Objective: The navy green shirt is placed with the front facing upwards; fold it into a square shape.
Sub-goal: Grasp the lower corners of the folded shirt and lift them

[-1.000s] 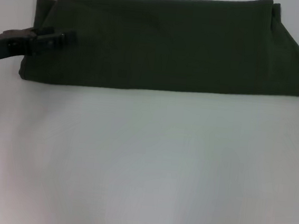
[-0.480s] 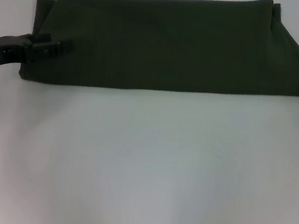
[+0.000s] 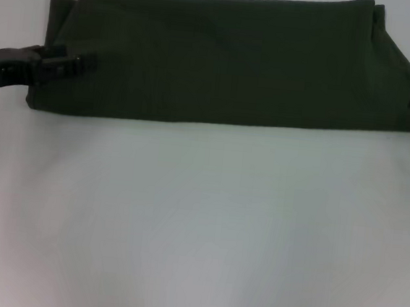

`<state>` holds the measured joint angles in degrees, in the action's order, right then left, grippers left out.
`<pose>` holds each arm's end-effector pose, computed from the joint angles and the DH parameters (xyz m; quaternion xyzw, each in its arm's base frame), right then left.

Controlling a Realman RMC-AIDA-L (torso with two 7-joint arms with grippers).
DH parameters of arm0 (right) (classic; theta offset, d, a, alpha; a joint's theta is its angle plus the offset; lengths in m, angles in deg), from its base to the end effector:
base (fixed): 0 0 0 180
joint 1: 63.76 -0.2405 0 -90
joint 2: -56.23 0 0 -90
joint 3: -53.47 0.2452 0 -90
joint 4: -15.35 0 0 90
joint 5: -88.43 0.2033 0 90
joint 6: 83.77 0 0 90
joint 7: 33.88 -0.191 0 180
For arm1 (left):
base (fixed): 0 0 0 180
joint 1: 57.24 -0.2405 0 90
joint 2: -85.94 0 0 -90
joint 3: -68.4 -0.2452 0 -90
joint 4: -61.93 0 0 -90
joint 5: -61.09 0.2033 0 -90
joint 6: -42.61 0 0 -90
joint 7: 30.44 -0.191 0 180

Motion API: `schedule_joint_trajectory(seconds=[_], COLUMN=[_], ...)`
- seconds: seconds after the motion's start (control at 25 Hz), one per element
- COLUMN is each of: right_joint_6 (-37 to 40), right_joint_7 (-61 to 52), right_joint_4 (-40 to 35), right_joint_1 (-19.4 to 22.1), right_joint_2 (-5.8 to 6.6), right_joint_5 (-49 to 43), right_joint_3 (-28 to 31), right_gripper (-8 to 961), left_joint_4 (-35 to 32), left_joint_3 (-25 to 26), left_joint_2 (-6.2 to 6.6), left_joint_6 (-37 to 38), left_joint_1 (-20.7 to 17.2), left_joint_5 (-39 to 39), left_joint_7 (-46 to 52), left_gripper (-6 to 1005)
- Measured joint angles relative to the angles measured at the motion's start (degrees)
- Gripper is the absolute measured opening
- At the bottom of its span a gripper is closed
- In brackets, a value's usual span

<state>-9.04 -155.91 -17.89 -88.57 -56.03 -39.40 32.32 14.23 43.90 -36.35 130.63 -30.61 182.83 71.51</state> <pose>0.3687 0.3377 0.0336 -0.6781 0.6495 0.2359 0.2505 -0.2716 0.3421 0.0049 -0.8398 -0.4243 -0.2718 0.2020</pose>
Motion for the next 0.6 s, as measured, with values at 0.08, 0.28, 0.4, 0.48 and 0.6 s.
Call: schedule_joint_trajectory(seconds=[0.08,0.28,0.4,0.48,0.6], right_joint_6=[-0.6,-1.7,-2.6,-3.1,-4.0], right_joint_7=[0.0,0.3,0.4,0.4,0.5], right_joint_4=[0.0,0.0,0.3,0.6,0.8], right_joint_1=[0.0,-0.1,-0.3,-0.4,-0.6], right_joint_2=[0.0,-0.37,-0.58,-0.69,-1.04], right_joint_5=[0.0,0.0,0.0,0.0,0.0], right_joint_3=[0.0,-0.1,-0.5,-0.8,-1.2], right_gripper=[703,702,702,702,701], left_joint_4=[0.0,0.0,0.0,0.0,0.0], left_joint_3=[0.1,0.2,0.0,0.0,0.0], left_joint_2=[0.05,0.14,0.14,0.14,0.13], left_joint_6=[0.0,-0.1,-0.7,-1.0,-1.3], left_joint_1=[0.0,0.0,0.0,0.0,0.1], left_joint_5=[0.0,0.0,0.0,0.0,0.0], left_joint_7=[0.0,0.0,0.2,0.4,0.4], left_gripper=[911,910,910,910,910])
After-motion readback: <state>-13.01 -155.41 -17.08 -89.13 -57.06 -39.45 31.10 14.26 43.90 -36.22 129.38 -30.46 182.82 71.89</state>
